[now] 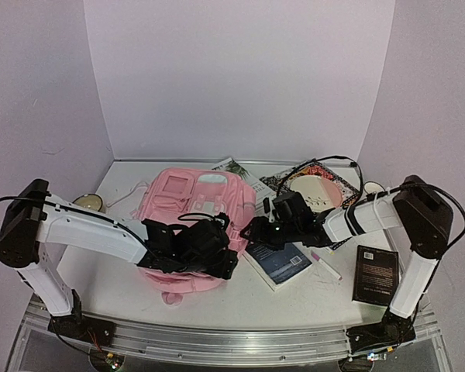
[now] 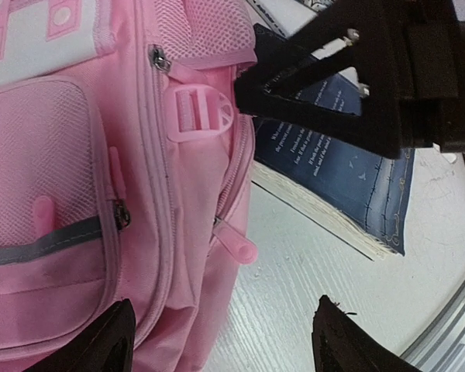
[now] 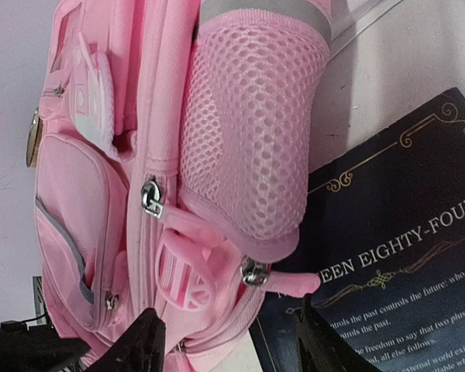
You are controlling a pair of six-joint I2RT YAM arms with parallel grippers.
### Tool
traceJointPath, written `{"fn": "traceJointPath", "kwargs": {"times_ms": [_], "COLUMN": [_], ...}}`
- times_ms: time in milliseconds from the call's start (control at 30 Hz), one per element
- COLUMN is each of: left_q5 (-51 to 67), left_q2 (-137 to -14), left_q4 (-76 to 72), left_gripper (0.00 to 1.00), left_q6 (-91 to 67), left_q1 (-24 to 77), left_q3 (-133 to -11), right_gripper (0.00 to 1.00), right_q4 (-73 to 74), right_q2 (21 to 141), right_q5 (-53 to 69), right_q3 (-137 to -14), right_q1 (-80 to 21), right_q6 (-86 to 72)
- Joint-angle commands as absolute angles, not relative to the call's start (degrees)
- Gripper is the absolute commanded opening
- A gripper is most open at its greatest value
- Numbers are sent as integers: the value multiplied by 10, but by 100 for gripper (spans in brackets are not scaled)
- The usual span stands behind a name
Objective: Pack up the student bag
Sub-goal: Hold the largest pocket of the student bag.
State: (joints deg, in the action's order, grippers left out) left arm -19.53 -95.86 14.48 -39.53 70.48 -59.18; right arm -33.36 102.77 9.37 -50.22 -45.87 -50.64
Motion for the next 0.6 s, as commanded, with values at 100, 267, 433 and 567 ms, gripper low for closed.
{"fn": "traceJointPath", "kwargs": {"times_ms": [100,267,433,567], "left_q5": [-246,-281,-321,-339], "left_q2": [-1012,-1064,-1110,-1135], "left_q4": [160,207,256,280], "left_gripper": [75,74,71,65], "left_q6": [-387,-374,-361,-359], "left_q1": [724,736,748,753], "left_q3": [-665,-709,-756,-776], "right_gripper": [57,53,50,50], "right_q4": [-325,-333,-344,-349], "right_q2": [1078,1089,1093,1096], "right_q5": [128,141,150,155], "right_q3": [-543,-548,-549,-548], "right_q1": [-454,-454,-454,-454], "right_q6": [-539,-549,-556,-561]}}
